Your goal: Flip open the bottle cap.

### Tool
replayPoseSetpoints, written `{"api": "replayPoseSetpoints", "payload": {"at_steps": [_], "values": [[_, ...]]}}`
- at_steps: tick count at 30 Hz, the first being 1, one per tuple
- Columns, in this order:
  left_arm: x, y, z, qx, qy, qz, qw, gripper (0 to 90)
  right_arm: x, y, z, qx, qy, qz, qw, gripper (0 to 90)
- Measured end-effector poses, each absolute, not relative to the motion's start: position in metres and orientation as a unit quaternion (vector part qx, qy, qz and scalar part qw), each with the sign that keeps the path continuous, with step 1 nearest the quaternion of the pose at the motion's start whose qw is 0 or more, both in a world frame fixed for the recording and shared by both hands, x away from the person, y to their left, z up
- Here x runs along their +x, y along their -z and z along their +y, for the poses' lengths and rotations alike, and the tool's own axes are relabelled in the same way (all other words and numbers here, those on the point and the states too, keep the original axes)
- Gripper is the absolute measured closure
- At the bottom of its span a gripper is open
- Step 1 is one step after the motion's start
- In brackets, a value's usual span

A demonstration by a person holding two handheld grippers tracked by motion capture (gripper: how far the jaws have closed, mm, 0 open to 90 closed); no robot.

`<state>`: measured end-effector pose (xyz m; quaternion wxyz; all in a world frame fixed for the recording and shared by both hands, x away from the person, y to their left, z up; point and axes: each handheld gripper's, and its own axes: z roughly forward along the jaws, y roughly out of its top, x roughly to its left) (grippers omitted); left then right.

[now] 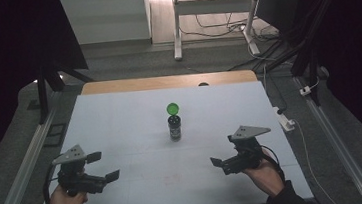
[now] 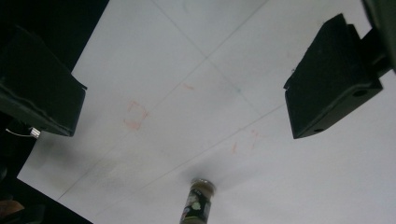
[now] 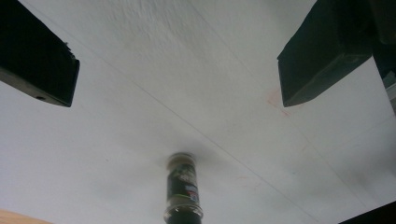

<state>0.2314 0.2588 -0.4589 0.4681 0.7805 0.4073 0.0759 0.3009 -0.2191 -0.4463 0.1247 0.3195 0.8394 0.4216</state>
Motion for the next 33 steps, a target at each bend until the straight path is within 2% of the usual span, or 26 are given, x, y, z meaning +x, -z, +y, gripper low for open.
{"api": "replayPoseSetpoints", "payload": {"at_steps": [17,33], "values": [[0.199,0.471,0.285,0.769,-0.096,0.449,0.444,0.0,0.269,0.453,-0.283,0.395,-0.409,0.807,0.156,0.0],[0.185,0.479,0.293,0.777,-0.109,0.48,0.392,0.0,0.246,0.457,-0.311,0.44,-0.374,0.799,0.167,0.0]]}}
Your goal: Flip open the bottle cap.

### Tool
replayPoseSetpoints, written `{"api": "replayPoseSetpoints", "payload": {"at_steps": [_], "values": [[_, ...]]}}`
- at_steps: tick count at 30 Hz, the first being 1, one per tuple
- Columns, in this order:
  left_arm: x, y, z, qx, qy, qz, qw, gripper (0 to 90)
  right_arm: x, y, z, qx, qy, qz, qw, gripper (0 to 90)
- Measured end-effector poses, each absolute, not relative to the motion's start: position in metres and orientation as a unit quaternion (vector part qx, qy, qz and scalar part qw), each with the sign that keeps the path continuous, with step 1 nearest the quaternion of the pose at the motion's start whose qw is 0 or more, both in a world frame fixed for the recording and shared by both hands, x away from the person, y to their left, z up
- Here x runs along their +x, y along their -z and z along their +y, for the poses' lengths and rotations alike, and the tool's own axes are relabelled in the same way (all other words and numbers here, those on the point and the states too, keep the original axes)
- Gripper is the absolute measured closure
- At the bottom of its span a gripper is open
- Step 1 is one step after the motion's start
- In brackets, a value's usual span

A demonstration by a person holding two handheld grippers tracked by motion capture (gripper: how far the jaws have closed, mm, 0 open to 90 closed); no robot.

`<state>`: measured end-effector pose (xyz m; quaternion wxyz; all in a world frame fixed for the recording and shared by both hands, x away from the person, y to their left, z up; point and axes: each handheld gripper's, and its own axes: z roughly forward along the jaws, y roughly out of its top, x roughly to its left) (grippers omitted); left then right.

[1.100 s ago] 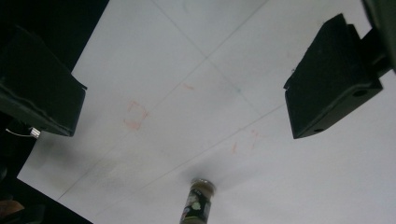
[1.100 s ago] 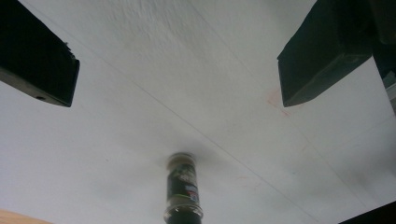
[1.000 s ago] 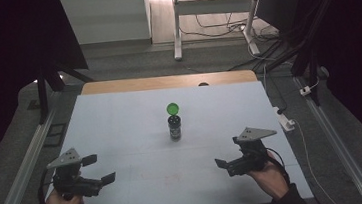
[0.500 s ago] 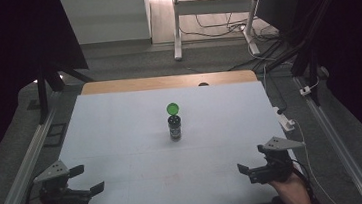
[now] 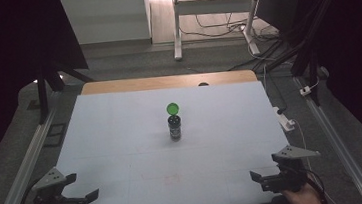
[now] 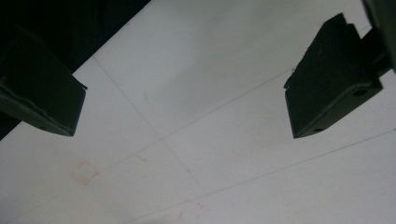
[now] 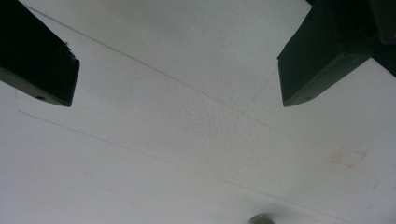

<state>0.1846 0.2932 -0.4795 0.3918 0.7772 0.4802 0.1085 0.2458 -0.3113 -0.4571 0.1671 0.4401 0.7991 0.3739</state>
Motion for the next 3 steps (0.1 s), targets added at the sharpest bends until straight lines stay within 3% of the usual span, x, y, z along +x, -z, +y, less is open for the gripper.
{"api": "replayPoseSetpoints", "payload": {"at_steps": [3], "values": [[0.1859,0.4796,0.2938,0.775,-0.105,0.481,0.396,0.0,0.2459,0.4574,-0.312,0.443,-0.37,0.8,0.165,0.0]]}}
